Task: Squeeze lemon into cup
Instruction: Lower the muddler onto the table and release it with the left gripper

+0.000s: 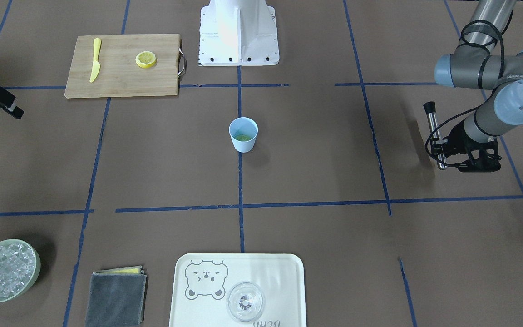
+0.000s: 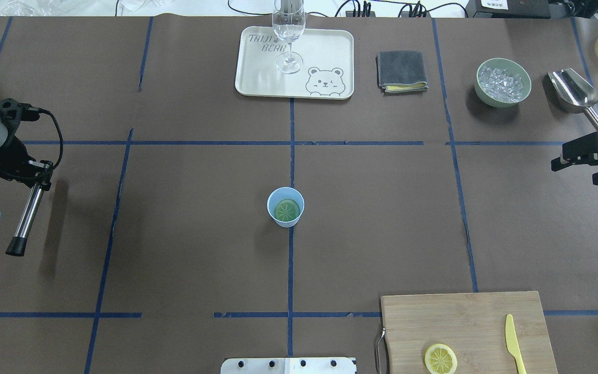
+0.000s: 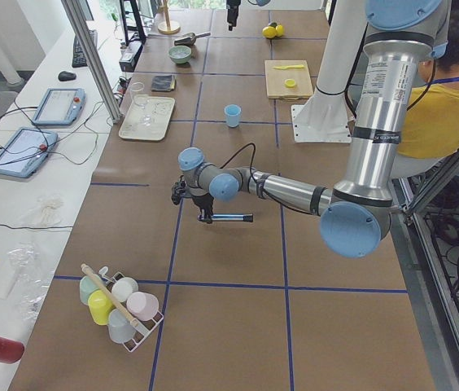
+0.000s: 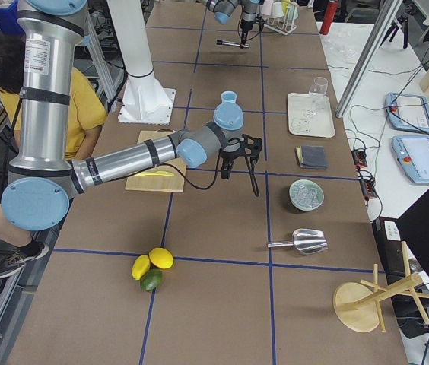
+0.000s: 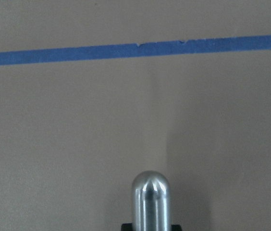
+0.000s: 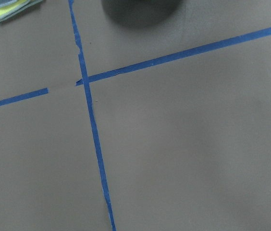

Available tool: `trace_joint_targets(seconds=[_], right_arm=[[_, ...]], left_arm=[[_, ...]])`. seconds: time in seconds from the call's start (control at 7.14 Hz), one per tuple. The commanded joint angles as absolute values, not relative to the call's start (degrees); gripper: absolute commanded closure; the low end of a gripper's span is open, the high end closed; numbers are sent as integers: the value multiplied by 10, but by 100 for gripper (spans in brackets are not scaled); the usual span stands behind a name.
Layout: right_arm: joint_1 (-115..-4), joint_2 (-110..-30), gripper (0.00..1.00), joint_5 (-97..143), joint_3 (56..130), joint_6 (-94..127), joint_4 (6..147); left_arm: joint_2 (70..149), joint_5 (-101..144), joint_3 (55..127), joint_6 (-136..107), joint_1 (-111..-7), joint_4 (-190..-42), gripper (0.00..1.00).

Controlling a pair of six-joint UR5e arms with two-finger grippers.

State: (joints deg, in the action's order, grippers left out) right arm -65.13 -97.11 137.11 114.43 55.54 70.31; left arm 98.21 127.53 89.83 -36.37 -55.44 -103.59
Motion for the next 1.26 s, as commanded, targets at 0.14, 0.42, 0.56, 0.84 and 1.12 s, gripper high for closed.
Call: trace_joint_targets(seconds=[0.14, 0.42, 0.56, 0.84, 1.12], right_arm=[[-651, -971, 0, 1372, 1144, 556, 703], [-651, -971, 0, 1372, 1144, 558, 703], [-651, -971, 0, 1372, 1144, 558, 703], [-651, -971, 0, 1372, 1144, 558, 703], [-651, -970, 0, 1372, 1145, 561, 703]], left_arm=[[990, 1275, 884, -366, -554, -1041, 100], [991, 1275, 882, -366, -554, -1041, 100], [991, 1275, 879, -366, -554, -1044, 100], [991, 1276, 877, -365, -554, -1044, 77], [991, 1276, 877, -364, -554, -1045, 54]])
